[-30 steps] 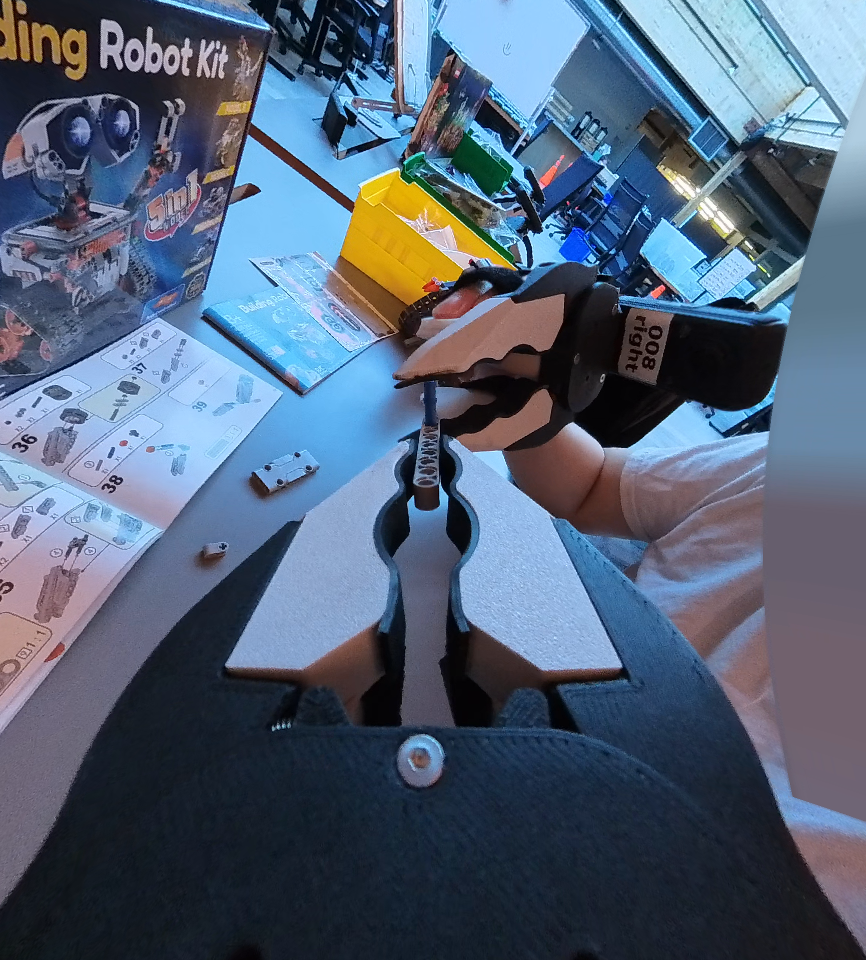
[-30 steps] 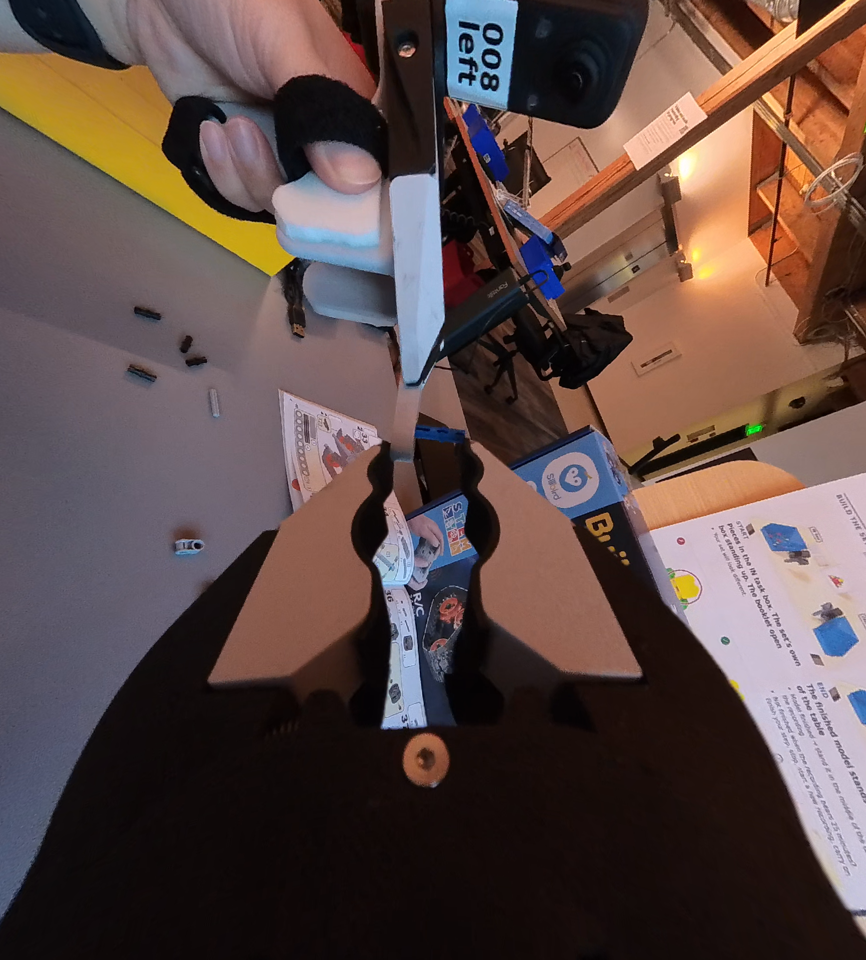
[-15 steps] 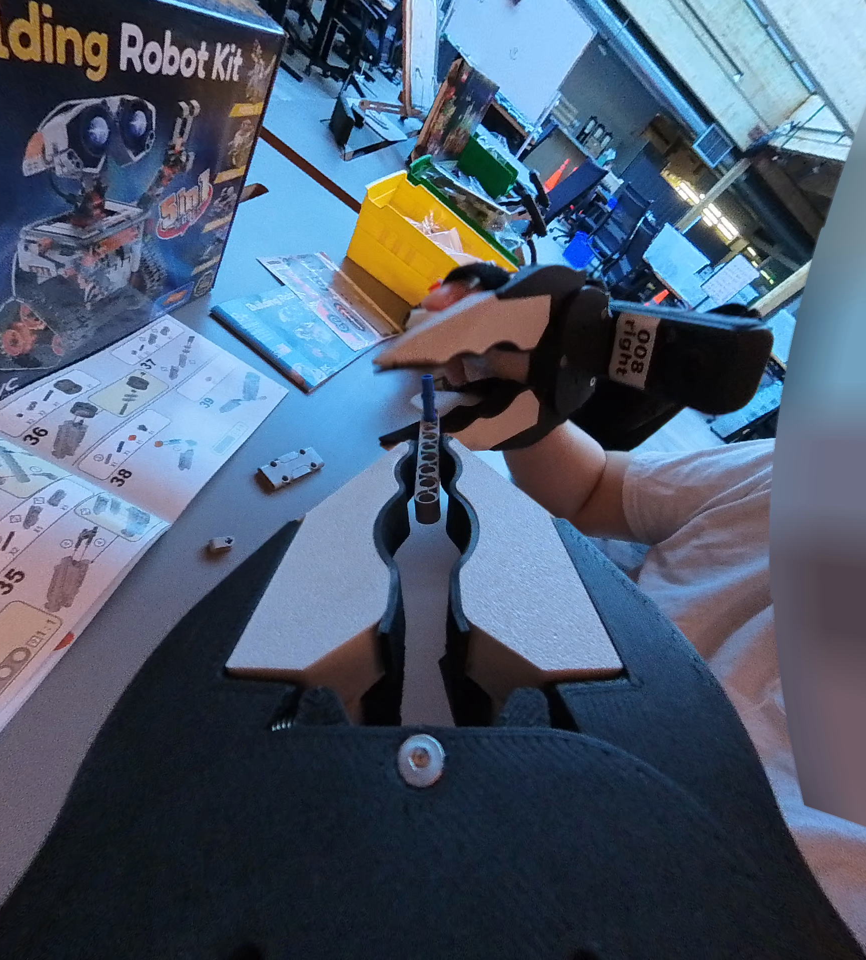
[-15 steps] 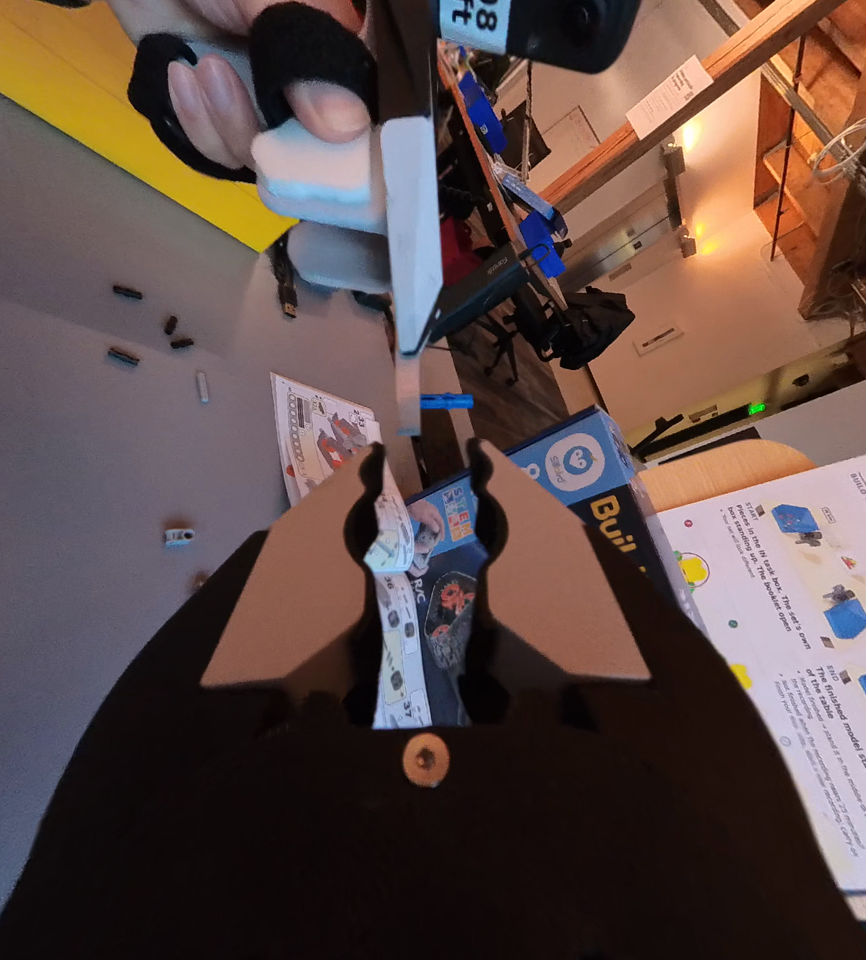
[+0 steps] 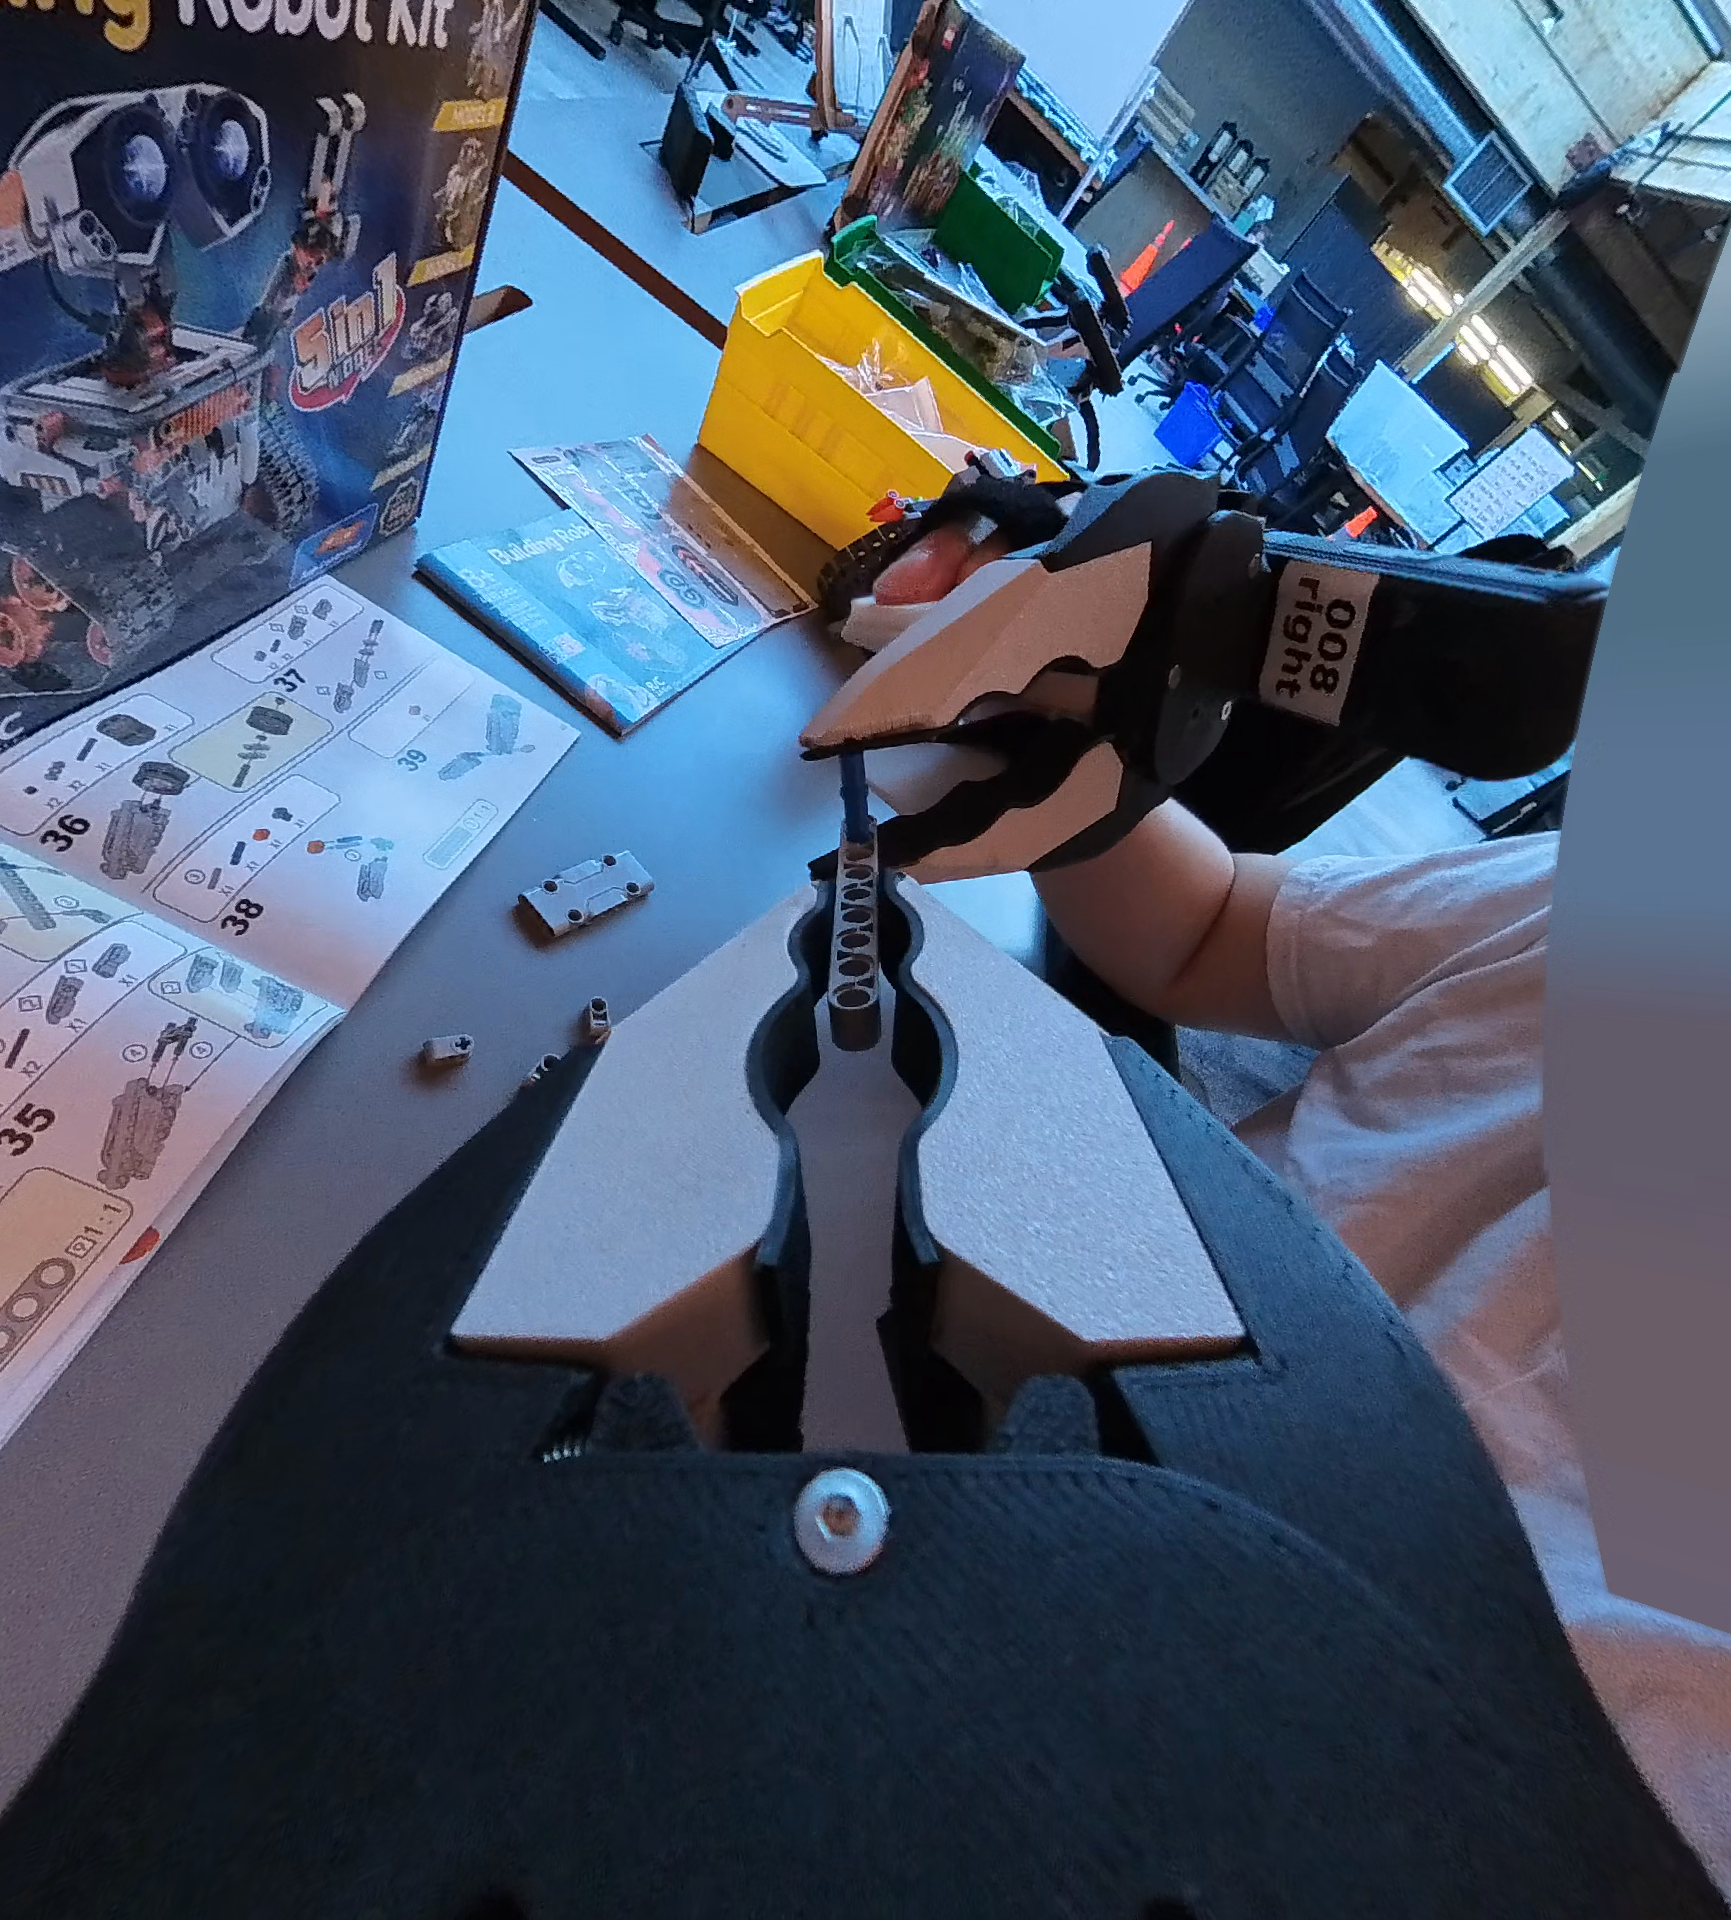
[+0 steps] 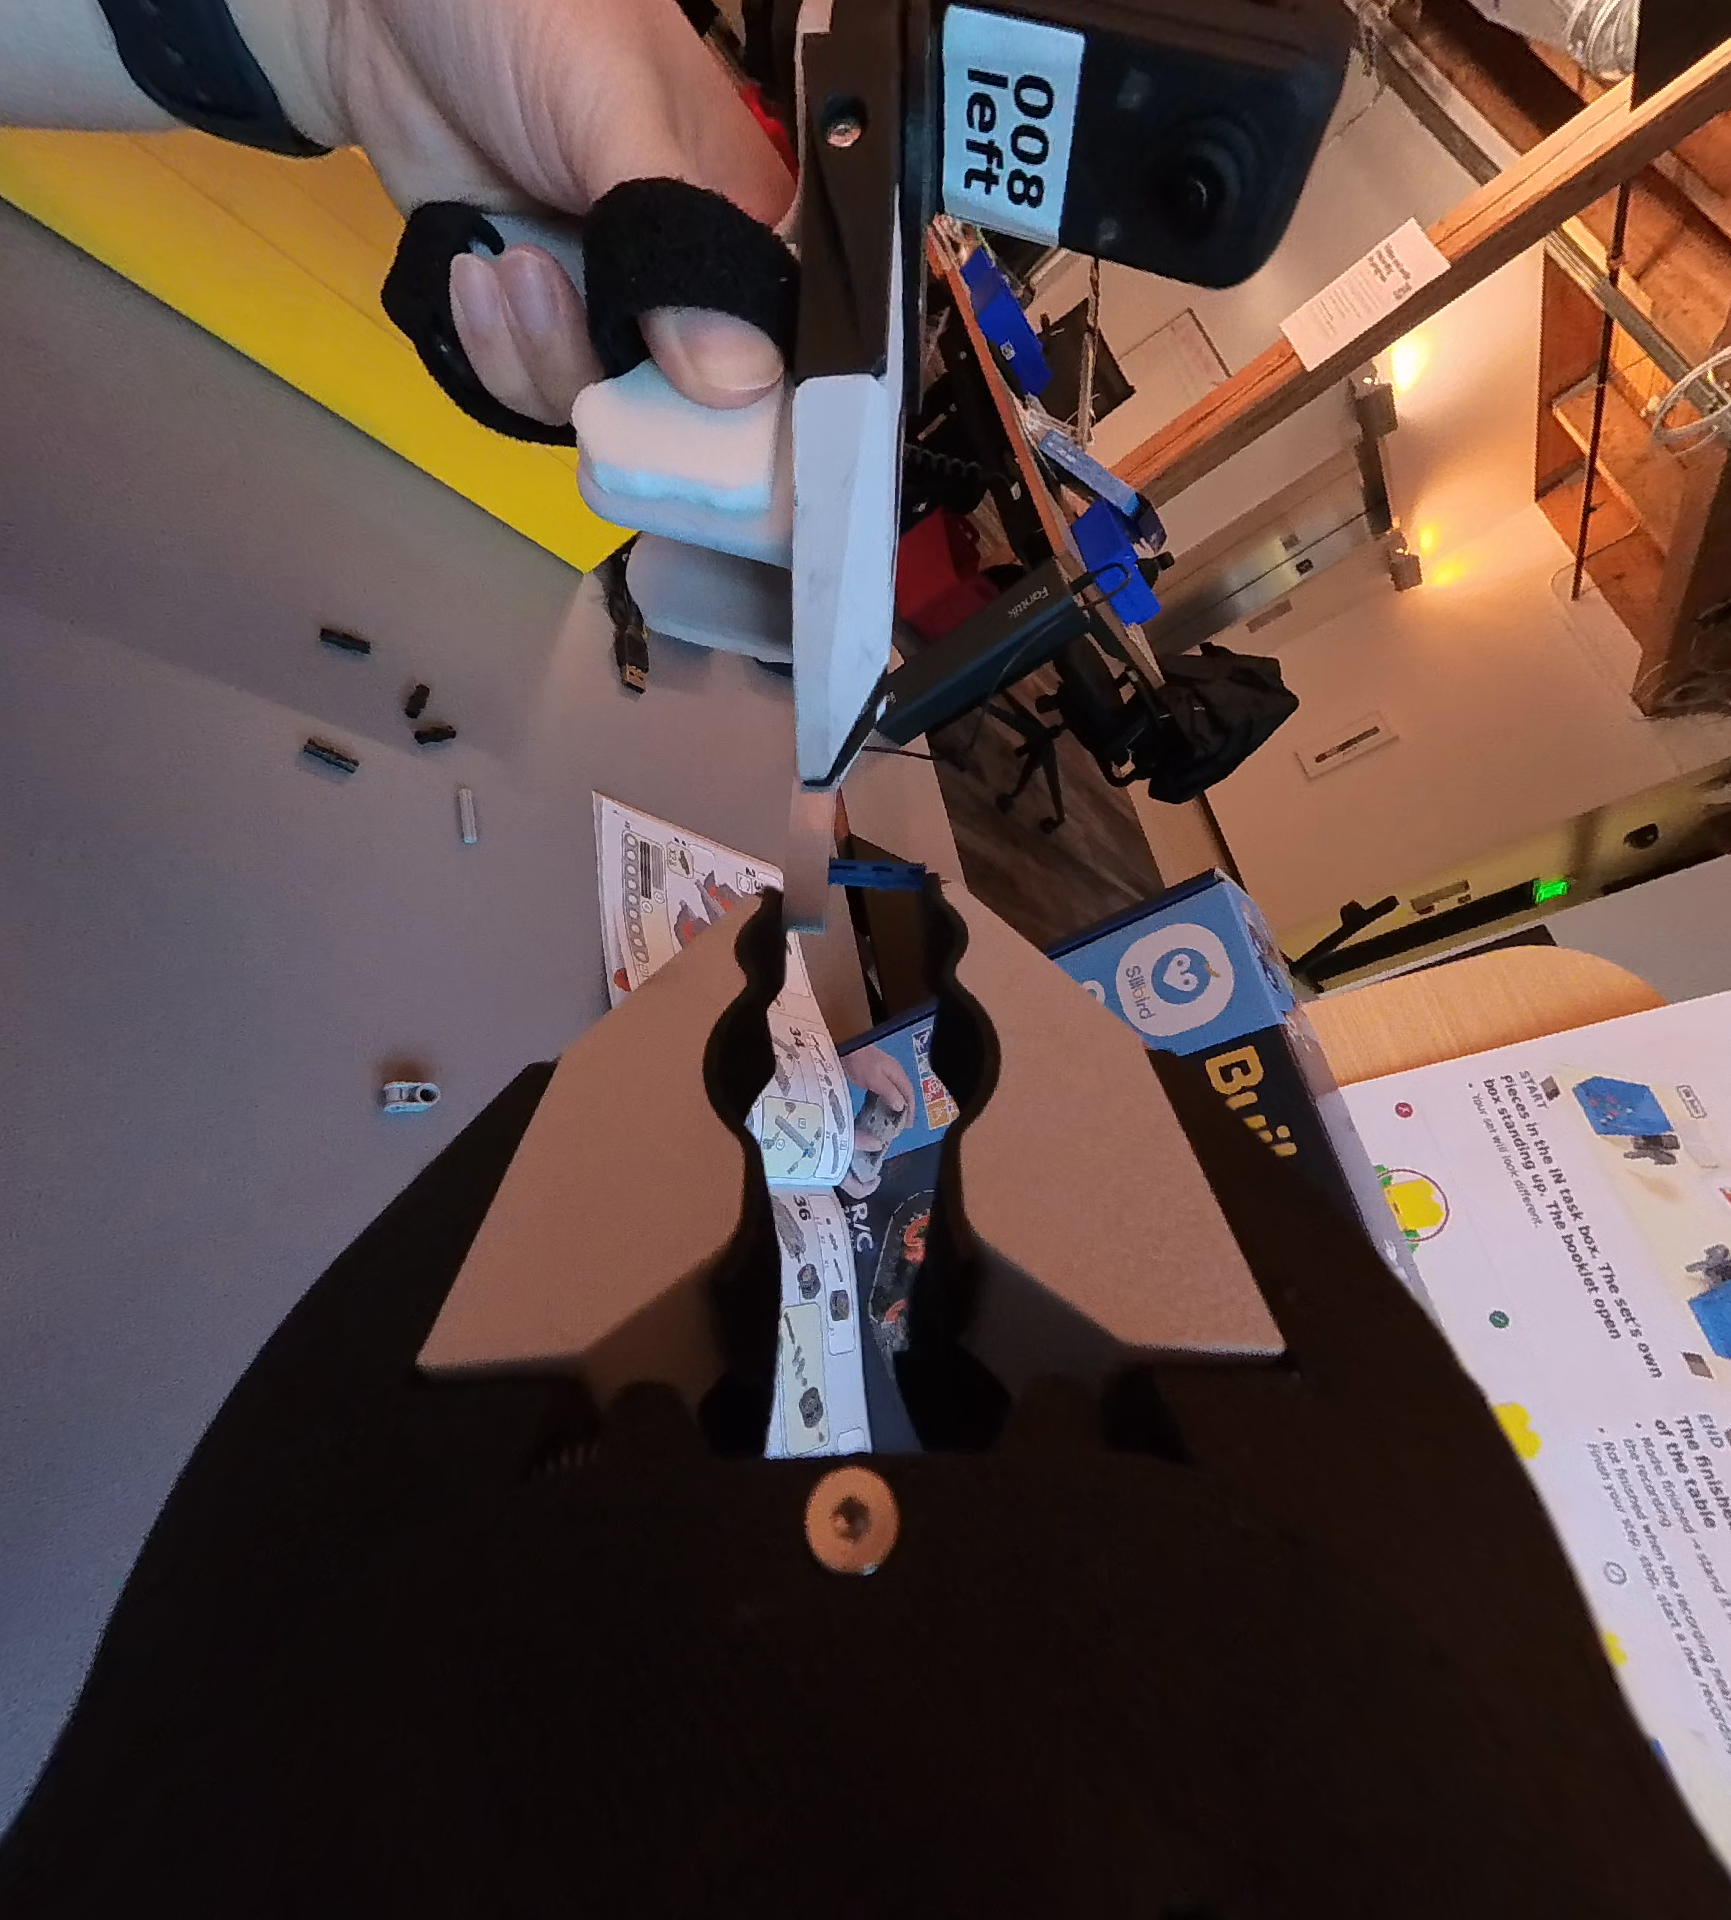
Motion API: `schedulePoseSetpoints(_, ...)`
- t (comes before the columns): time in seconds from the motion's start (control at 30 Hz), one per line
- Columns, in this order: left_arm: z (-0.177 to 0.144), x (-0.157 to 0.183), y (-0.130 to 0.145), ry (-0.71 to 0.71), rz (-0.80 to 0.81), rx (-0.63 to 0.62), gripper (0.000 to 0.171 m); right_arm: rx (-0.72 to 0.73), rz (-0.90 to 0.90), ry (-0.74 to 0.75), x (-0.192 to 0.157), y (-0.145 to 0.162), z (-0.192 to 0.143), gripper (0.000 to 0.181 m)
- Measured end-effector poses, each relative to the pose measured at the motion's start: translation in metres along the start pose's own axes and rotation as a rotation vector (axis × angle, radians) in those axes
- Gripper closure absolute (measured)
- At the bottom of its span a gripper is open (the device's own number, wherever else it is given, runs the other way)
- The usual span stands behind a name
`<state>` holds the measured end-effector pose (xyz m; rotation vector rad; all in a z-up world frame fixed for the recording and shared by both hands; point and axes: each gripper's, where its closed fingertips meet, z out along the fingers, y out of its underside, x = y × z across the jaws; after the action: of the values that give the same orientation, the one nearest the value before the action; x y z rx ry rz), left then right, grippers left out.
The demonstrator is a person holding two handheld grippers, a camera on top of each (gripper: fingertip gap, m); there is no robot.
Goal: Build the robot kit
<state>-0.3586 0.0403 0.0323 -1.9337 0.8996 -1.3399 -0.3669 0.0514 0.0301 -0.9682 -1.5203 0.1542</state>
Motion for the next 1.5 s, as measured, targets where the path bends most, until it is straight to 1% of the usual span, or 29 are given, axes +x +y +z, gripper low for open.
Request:
schedulePoseSetpoints(0.4,0.003,0.000,-0.006,0.007,-0.003,0.026,0.167,-0.044,-0.019,0.050,0.003,0.003,-0.005,0.158)
schedulePoseSetpoints(0.47,0.003,-0.001,-0.007,-0.001,-0.002,0.034,0.167,-0.056,-0.027,0.048,0.002,0.005,-0.003,0.164)
schedulePoseSetpoints(0.53,0.001,-0.002,-0.008,-0.004,0.000,0.038,0.167,-0.045,-0.028,0.070,0.004,0.004,-0.002,0.164)
schedulePoseSetpoints(0.6,0.000,-0.001,-0.008,0.000,0.002,0.040,0.167,-0.035,-0.005,0.061,0.004,0.004,-0.002,0.164)
schedulePoseSetpoints(0.67,0.002,-0.003,-0.009,0.000,-0.005,0.043,0.167,-0.056,-0.015,0.061,0.004,0.008,-0.005,0.165)
schedulePoseSetpoints(0.7,0.002,-0.003,-0.012,0.008,-0.012,0.066,0.166,-0.041,-0.033,-0.001,-0.007,0.006,-0.004,0.175)
schedulePoseSetpoints(0.73,0.001,-0.001,-0.020,0.031,-0.033,0.124,0.166,0.013,-0.030,-0.029,-0.017,-0.005,-0.001,0.175)
schedulePoseSetpoints(0.77,0.003,0.003,-0.022,0.063,-0.051,0.138,0.166,0.045,-0.043,-0.102,-0.036,-0.017,0.007,0.181)
schedulePoseSetpoints(0.8,0.009,0.006,-0.016,0.087,-0.048,0.100,0.167,0.036,-0.092,-0.158,-0.055,-0.024,0.017,0.181)
schedulePoseSetpoints(0.83,0.015,0.006,-0.010,0.087,-0.043,0.064,0.167,-0.023,-0.121,-0.171,-0.067,-0.020,0.029,0.181)
schedulePoseSetpoints(0.9,0.015,0.002,-0.006,0.058,-0.030,0.045,0.167,-0.220,-0.144,-0.184,-0.074,0.012,0.040,0.181)
schedulePoseSetpoints(0.93,0.011,-0.002,-0.005,0.038,-0.037,0.034,0.167,-0.230,-0.120,-0.166,-0.069,0.018,0.040,0.181)
schedulePoseSetpoints(1.03,-0.008,-0.007,-0.016,0.021,-0.047,0.105,0.167,-0.142,0.037,-0.150,-0.049,0.015,0.030,0.181)
schedulePoseSetpoints(1.1,-0.016,-0.009,-0.023,0.010,-0.047,0.153,0.167,-0.119,0.129,-0.121,-0.034,0.014,0.024,0.180)
schedulePoseSetpoints(1.17,-0.021,-0.009,-0.029,0.015,-0.057,0.197,0.167,-0.057,0.212,-0.034,-0.013,0.007,0.019,0.170)
schedulePoseSetpoints(1.23,-0.023,-0.010,-0.038,0.014,-0.060,0.263,0.167,0.047,0.360,0.006,0.001,-0.011,0.016,0.151)
schedulePoseSetpoints(1.27,-0.023,-0.010,-0.042,0.007,-0.056,0.291,0.167,0.100,0.440,-0.019,0.000,-0.020,0.016,0.143)
schedulePoseSetpoints(1.33,-0.022,-0.008,-0.048,0.003,-0.046,0.339,0.167,0.146,0.580,-0.051,-0.001,-0.029,0.019,0.135)
schedulePoseSetpoints(1.37,-0.022,-0.006,-0.051,-0.001,-0.037,0.364,0.167,0.166,0.631,-0.092,-0.005,-0.033,0.020,0.136)
schedulePoseSetpoints(1.43,-0.020,0.000,-0.053,0.004,-0.006,0.378,0.167,0.190,0.755,-0.133,-0.005,-0.032,0.022,0.145)
schedulePoseSetpoints(1.5,-0.019,0.006,-0.056,0.006,0.025,0.394,0.168,0.279,0.905,-0.192,0.000,-0.036,0.018,0.153)
